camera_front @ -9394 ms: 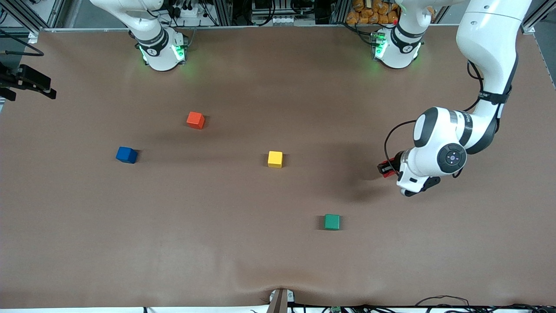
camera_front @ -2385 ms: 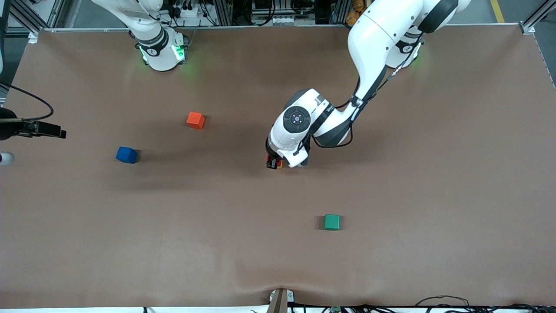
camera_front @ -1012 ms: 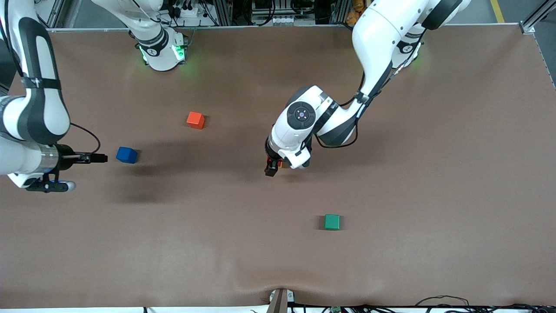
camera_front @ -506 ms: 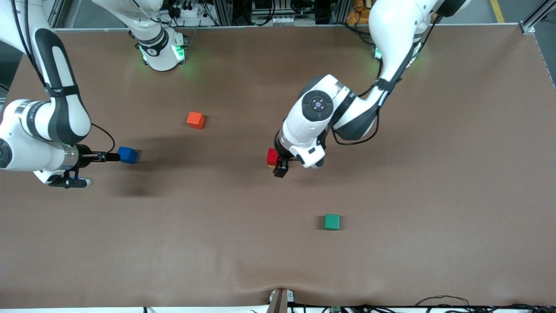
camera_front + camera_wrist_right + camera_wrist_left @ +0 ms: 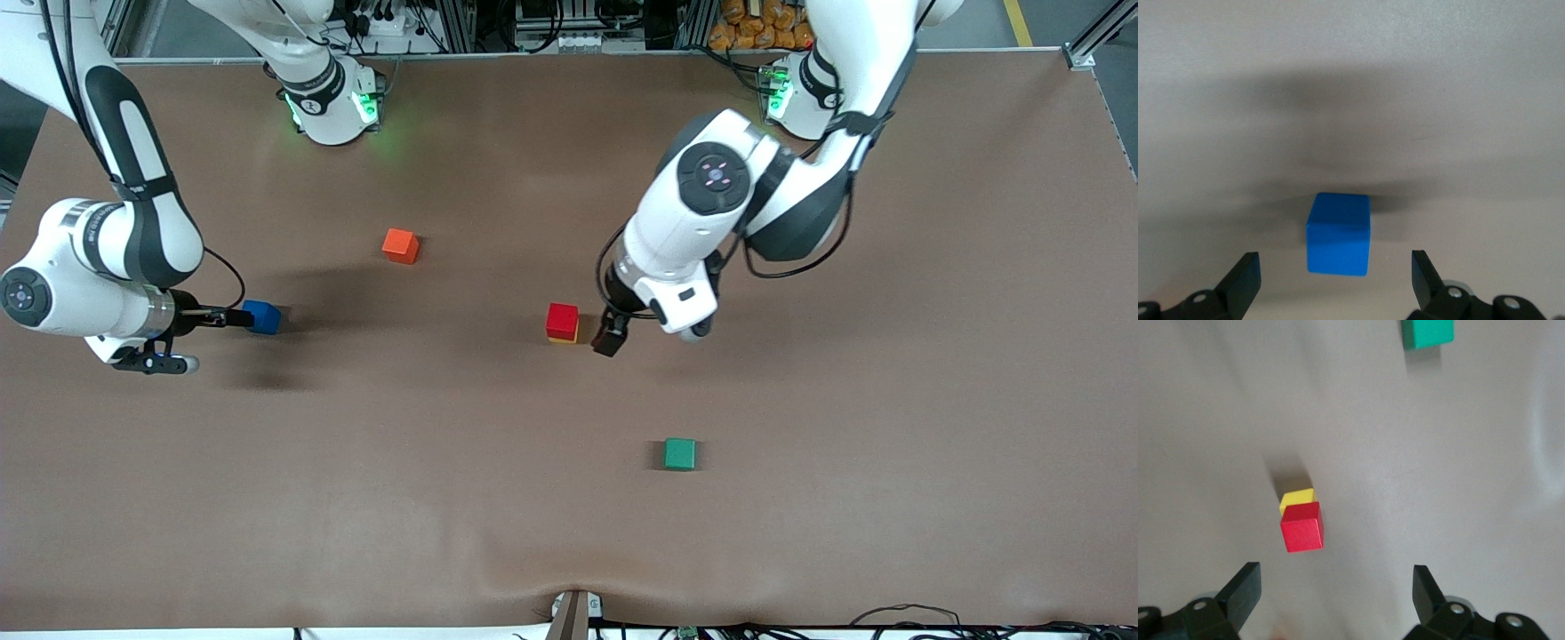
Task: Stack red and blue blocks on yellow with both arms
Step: 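Open the left gripper and withdraw it while the right gripper grasps the blue cube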
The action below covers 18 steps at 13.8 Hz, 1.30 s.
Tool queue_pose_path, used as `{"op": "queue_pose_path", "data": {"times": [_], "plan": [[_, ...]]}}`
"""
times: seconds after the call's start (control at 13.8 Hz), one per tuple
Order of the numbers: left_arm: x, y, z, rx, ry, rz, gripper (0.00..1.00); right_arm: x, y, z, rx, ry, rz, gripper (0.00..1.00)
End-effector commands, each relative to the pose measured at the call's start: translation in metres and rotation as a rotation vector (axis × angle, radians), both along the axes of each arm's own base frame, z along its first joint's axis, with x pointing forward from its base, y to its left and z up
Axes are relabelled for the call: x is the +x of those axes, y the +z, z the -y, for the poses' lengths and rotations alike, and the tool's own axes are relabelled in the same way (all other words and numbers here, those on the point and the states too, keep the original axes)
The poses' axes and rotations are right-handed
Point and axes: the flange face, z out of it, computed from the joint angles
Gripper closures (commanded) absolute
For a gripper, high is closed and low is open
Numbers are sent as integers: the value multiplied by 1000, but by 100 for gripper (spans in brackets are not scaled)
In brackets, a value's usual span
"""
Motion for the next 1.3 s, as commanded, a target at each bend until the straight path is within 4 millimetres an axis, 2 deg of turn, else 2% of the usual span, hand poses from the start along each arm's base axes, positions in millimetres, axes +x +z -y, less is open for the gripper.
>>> {"op": "queue_pose_path", "data": {"times": [0.0, 0.29, 0.43, 0.58, 0.79, 0.94, 1.08, 1.23], "plan": [[-7, 2, -11, 57, -76, -22, 0, -18, -3, -1, 2, -16, 19, 0], [0, 22, -37, 85, -122, 0, 0, -23, -13, -2, -1, -18, 26, 0], [-3, 29, -42, 97, -188, -2, 0, -28, -19, -6, -4, -12, 41, 0], [1, 38, -59, 108, -218, -3, 0, -29, -20, -6, -4, -12, 43, 0], [-2, 53, -63, 104, -222, 14, 0, -33, -24, -8, -4, -11, 43, 0], [-3, 59, -73, 119, -239, 0, 0, -37, -28, -9, -6, -10, 52, 0], [-3, 69, -89, 133, -291, -9, 0, -38, -29, -10, -6, -8, 49, 6], [-1, 77, -106, 145, -319, -16, 0, -38, -30, -11, -6, -8, 49, 18]]}}
